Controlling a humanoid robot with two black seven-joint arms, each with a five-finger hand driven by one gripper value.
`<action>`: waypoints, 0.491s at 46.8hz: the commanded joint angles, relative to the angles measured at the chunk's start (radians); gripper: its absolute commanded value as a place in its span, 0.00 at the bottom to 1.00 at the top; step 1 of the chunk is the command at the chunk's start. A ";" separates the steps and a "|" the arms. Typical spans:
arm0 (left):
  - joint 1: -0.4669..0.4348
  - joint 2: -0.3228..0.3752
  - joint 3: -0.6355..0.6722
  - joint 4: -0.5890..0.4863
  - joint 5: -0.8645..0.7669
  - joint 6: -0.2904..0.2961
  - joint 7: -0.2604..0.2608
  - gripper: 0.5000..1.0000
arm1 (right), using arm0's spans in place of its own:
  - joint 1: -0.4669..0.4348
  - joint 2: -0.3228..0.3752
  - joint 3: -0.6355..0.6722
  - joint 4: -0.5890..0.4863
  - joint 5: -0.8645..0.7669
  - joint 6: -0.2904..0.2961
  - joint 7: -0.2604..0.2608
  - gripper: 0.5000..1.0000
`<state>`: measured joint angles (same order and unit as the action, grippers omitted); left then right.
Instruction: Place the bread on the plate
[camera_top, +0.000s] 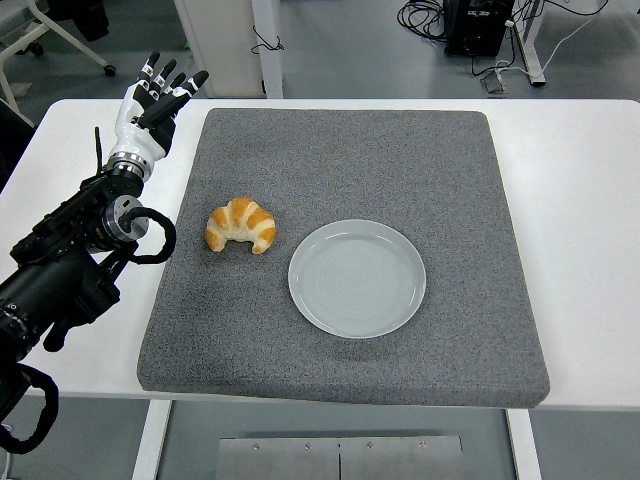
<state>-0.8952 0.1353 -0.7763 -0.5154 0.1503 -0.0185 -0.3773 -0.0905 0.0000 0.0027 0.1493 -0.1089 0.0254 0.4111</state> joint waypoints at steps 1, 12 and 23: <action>-0.008 0.001 0.002 0.000 0.002 0.000 0.001 0.94 | 0.000 0.000 0.000 0.000 0.000 -0.001 0.000 1.00; -0.027 0.000 0.000 0.000 0.000 -0.003 0.002 0.94 | 0.000 0.000 -0.001 0.001 0.000 -0.001 0.000 1.00; -0.034 0.001 0.009 0.000 0.003 -0.008 0.005 0.94 | 0.000 0.000 0.000 0.000 0.000 -0.001 0.000 1.00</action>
<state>-0.9252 0.1350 -0.7736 -0.5154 0.1513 -0.0259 -0.3748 -0.0905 0.0000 0.0029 0.1494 -0.1089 0.0250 0.4111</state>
